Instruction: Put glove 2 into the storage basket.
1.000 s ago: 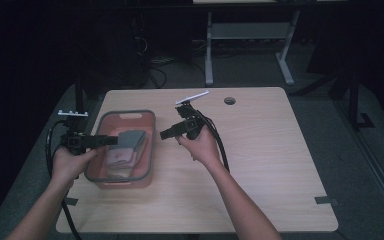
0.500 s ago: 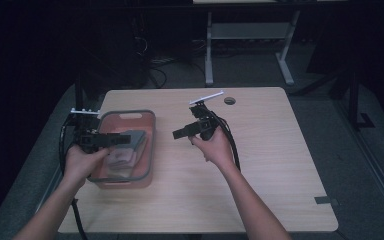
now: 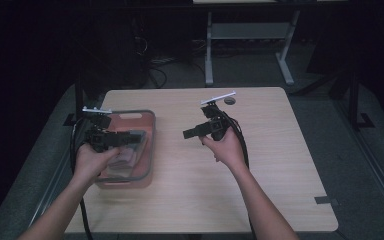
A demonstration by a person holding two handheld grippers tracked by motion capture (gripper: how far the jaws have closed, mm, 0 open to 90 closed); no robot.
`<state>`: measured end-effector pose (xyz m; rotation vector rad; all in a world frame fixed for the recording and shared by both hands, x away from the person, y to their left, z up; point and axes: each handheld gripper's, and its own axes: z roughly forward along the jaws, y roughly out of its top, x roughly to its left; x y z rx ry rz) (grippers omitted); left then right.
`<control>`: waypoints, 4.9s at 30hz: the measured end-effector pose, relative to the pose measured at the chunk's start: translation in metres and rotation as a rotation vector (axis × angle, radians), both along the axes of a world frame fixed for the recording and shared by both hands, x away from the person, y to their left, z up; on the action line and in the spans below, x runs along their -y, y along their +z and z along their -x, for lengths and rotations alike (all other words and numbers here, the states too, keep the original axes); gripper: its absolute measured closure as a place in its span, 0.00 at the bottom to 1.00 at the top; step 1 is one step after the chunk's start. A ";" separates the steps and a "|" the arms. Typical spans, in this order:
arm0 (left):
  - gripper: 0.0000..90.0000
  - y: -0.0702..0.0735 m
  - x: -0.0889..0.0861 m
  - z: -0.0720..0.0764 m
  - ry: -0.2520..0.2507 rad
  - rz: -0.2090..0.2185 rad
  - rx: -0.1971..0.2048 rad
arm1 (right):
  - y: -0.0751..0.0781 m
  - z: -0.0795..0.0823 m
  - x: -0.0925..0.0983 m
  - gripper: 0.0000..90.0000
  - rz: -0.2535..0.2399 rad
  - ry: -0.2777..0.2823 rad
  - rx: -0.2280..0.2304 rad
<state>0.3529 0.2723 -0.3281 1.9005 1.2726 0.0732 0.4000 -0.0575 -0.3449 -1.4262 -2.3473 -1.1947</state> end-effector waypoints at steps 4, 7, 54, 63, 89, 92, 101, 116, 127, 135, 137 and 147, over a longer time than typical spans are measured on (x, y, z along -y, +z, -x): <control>0.41 -0.001 0.007 0.000 -0.018 0.001 0.001 | -0.002 0.001 0.005 0.53 0.007 -0.004 0.000; 0.41 -0.001 0.011 -0.001 -0.027 -0.003 -0.001 | -0.002 0.001 0.009 0.52 0.016 -0.013 -0.006; 0.33 -0.008 0.099 -0.001 -0.189 0.012 0.012 | -0.014 0.019 0.091 0.46 0.073 -0.131 -0.002; 0.33 -0.011 0.114 -0.001 -0.212 0.022 0.017 | -0.018 0.024 0.108 0.46 0.087 -0.148 0.000; 0.31 -0.027 0.145 0.006 -0.260 0.051 0.002 | -0.047 0.036 0.152 0.44 0.099 -0.198 -0.045; 0.31 -0.030 0.148 0.008 -0.261 0.062 0.003 | -0.051 0.038 0.157 0.44 0.101 -0.205 -0.054; 0.31 -0.042 0.155 0.013 -0.272 0.066 0.003 | -0.063 0.044 0.169 0.44 0.107 -0.217 -0.078; 0.30 -0.059 0.165 0.023 -0.292 0.075 0.007 | -0.082 0.059 0.182 0.44 0.109 -0.217 -0.074; 0.30 -0.076 0.165 0.033 -0.306 0.076 0.004 | -0.092 0.079 0.188 0.43 0.108 -0.213 -0.050; 0.30 -0.086 0.162 0.044 -0.317 0.066 0.017 | -0.100 0.096 0.190 0.42 0.116 -0.217 -0.025; 0.30 -0.089 0.162 0.047 -0.320 0.065 0.016 | -0.101 0.101 0.189 0.42 0.115 -0.219 -0.021; 0.30 -0.099 0.163 0.068 -0.355 0.082 0.036 | -0.110 0.124 0.189 0.39 0.101 -0.228 0.012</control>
